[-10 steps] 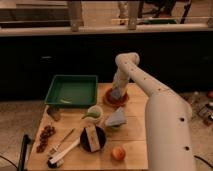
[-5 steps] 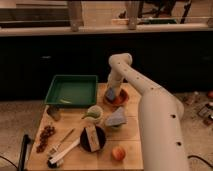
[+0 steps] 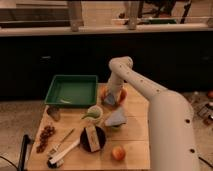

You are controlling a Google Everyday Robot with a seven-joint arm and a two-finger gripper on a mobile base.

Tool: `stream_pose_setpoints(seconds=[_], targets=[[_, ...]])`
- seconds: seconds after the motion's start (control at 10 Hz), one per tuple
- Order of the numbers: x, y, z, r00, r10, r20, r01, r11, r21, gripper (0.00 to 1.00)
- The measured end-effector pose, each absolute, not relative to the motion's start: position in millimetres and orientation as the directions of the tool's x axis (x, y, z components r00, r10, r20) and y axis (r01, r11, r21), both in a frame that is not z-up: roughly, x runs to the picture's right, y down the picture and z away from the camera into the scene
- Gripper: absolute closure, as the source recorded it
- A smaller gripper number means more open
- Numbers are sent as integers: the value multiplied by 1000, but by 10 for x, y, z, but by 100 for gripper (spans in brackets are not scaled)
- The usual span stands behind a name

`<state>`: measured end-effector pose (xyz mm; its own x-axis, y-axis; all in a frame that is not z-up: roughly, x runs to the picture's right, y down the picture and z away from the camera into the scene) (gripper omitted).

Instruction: Wipe red bowl with sponge

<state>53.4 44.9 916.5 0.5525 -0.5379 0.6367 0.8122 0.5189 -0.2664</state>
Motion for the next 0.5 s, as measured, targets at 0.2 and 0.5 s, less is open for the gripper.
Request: stream_pose_setpoints(seconds=[0.2, 0.5], targets=[[720, 469, 9145, 565, -529, 633, 805, 523, -281, 100], [1022, 394, 9234, 618, -504, 604, 769, 547, -330, 100]])
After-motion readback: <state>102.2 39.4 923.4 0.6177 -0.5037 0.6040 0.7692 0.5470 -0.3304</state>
